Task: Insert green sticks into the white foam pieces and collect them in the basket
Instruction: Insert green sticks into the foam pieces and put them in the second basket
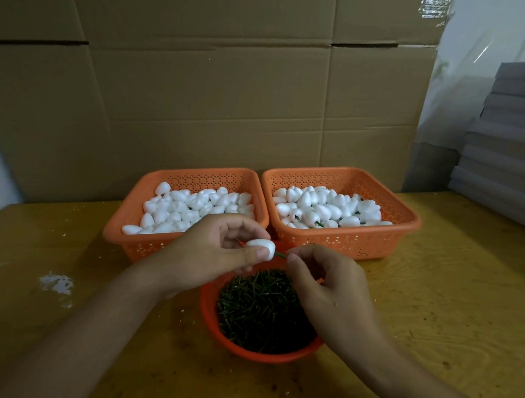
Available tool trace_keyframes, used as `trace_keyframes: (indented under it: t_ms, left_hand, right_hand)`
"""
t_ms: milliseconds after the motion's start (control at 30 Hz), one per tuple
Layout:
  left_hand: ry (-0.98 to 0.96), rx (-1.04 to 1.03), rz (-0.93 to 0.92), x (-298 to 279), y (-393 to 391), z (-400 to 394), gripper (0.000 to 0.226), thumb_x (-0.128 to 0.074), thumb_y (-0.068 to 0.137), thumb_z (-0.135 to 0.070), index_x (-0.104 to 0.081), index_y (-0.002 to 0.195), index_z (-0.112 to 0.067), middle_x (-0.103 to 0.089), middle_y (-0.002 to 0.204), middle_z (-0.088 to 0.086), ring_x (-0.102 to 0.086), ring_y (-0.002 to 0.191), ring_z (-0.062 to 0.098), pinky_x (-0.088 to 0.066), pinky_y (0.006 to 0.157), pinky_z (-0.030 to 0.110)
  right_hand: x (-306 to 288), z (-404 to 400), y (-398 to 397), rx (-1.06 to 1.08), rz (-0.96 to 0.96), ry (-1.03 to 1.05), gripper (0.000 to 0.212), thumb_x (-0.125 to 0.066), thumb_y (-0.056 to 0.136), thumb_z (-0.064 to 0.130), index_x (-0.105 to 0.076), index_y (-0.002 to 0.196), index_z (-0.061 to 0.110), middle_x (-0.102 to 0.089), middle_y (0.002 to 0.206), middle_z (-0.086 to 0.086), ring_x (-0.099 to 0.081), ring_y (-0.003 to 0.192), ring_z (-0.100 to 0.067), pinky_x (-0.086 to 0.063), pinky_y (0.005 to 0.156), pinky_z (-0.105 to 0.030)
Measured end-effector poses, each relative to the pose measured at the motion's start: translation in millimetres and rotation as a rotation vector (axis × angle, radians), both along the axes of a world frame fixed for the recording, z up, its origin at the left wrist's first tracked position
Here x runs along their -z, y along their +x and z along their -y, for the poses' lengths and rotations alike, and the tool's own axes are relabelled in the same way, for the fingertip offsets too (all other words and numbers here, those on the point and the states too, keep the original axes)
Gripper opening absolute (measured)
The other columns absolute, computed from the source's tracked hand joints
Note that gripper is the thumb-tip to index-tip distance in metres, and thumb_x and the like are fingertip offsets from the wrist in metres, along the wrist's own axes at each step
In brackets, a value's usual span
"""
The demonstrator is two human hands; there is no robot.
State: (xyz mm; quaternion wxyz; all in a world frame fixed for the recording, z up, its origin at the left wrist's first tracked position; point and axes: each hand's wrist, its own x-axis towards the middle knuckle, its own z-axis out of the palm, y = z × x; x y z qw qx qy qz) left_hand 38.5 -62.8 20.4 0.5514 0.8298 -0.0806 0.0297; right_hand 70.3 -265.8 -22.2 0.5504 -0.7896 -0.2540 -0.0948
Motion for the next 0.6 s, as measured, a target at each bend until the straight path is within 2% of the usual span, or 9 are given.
trace_keyframes:
  t_ms: [100,167,267,333,433,467,533,600]
  left_hand:
    - [0.117,-0.114,-0.005,-7.4,8.9,-8.3,0.028,-0.07,0.078,-0.051,-0.075,0.095,-0.03,-0.076,0.092,0.006,-0.067,0.071,0.015,-0.053,0.069,0.038]
    - [0.173,-0.166,0.0,-12.9,20.8,-10.7,0.034,-0.067,0.078,-0.056,-0.075,0.094,-0.027,-0.076,0.087,0.007,-0.064,0.066,0.013,-0.051,0.068,0.036]
    - [0.219,-0.208,0.044,-20.7,48.9,-6.5,0.026,-0.069,0.089,-0.049,-0.074,0.092,-0.024,-0.076,0.082,0.004,-0.063,0.063,0.008,-0.05,0.065,0.029]
    - [0.274,-0.263,0.11,-22.1,73.6,1.2,0.022,-0.07,0.09,-0.045,-0.072,0.091,-0.023,-0.074,0.079,0.005,-0.063,0.063,0.012,-0.049,0.064,0.03]
    - [0.289,-0.337,0.154,-20.8,111.9,18.0,0.02,-0.072,0.09,-0.04,-0.07,0.093,-0.021,-0.069,0.077,-0.003,-0.061,0.065,0.012,-0.048,0.069,0.03]
    - [0.247,-0.348,0.15,-20.1,122.3,24.1,0.02,-0.072,0.09,-0.038,-0.069,0.095,-0.02,-0.07,0.081,-0.001,-0.063,0.069,0.014,-0.05,0.073,0.031]
    - [0.177,-0.389,0.137,-19.5,137.0,34.6,0.03,-0.071,0.091,-0.039,-0.065,0.112,-0.018,-0.071,0.102,0.004,-0.069,0.09,0.022,-0.054,0.086,0.038]
    - [0.206,-0.451,0.169,-18.5,143.7,36.2,0.041,-0.066,0.093,-0.042,-0.058,0.126,-0.019,-0.066,0.112,0.0,-0.067,0.106,0.023,-0.052,0.094,0.038]
  right_hand:
    - [4.2,-1.8,0.8,-0.003,-0.033,-0.085,0.011,-0.061,0.092,0.024,-0.07,0.089,0.029,-0.071,0.072,0.012,-0.065,0.064,-0.004,-0.051,0.057,-0.028]
    - [5.8,-3.5,0.2,-0.009,-0.02,-0.141,0.012,-0.058,0.088,0.028,-0.069,0.088,0.031,-0.071,0.07,0.01,-0.065,0.062,-0.004,-0.051,0.057,-0.029]
    - [7.3,-3.5,-0.6,-0.039,-0.018,-0.167,0.02,-0.049,0.081,0.034,-0.068,0.089,0.033,-0.07,0.068,0.008,-0.061,0.052,-0.008,-0.043,0.047,-0.024]
    - [7.8,-2.8,-0.6,-0.053,-0.02,-0.165,0.02,-0.049,0.08,0.033,-0.067,0.088,0.033,-0.07,0.067,0.007,-0.058,0.048,-0.01,-0.039,0.043,-0.022]
    - [7.7,-2.9,-0.5,-0.054,-0.009,-0.165,0.02,-0.049,0.081,0.028,-0.067,0.087,0.035,-0.071,0.067,0.007,-0.059,0.048,-0.011,-0.045,0.045,-0.029]
    - [8.0,-3.2,-0.5,-0.054,-0.012,-0.167,0.02,-0.05,0.081,0.027,-0.068,0.088,0.034,-0.071,0.067,0.007,-0.059,0.049,-0.011,-0.046,0.048,-0.033]
    - [8.5,-3.6,-1.1,-0.051,-0.017,-0.178,0.022,-0.049,0.081,0.028,-0.069,0.089,0.033,-0.071,0.067,0.007,-0.06,0.049,-0.013,-0.047,0.049,-0.036]
    - [8.4,-3.8,-1.5,-0.048,-0.018,-0.182,0.024,-0.048,0.08,0.03,-0.069,0.089,0.034,-0.071,0.067,0.008,-0.06,0.049,-0.012,-0.047,0.049,-0.035]
